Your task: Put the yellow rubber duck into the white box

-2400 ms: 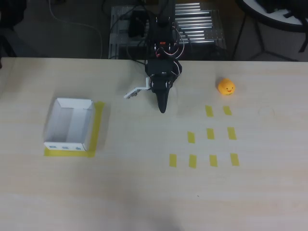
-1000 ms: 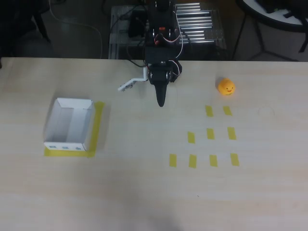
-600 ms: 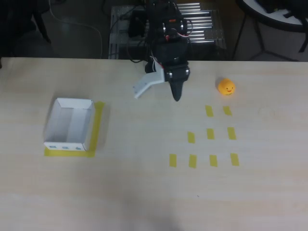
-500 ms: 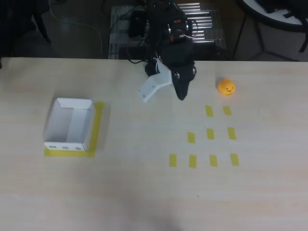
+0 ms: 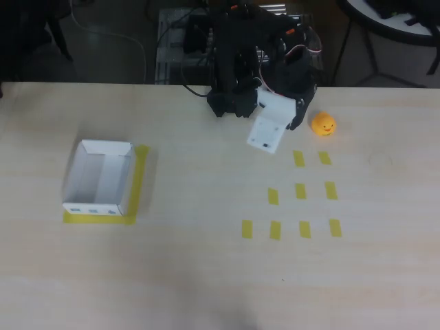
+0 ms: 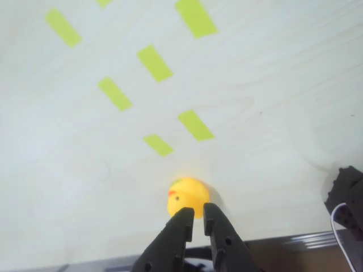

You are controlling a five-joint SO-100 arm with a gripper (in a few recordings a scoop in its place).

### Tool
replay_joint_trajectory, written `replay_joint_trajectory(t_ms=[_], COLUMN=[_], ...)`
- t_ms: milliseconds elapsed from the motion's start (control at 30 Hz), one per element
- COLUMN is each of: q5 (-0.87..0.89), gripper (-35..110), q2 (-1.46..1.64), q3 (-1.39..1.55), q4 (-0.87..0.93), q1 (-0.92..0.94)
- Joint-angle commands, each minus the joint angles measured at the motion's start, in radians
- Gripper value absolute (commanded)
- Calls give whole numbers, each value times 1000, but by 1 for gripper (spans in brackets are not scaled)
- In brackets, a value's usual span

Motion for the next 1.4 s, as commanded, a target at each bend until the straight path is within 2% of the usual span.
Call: replay_joint_trajectory(t_ms=[0, 167, 267, 433, 567, 767, 1000, 1367], q5=[5, 31, 21, 20, 28, 41, 78, 77], gripper=[0, 1, 11, 38, 44, 51, 53, 54], q2=[41, 54, 54, 60, 37, -18, -104, -255], q3=[20, 94, 135, 155, 141, 141, 141, 206], q4=[-18, -78, -81, -52, -48, -11, -32, -137], q1=[-103, -169, -207, -282, -356, -503, -618, -614])
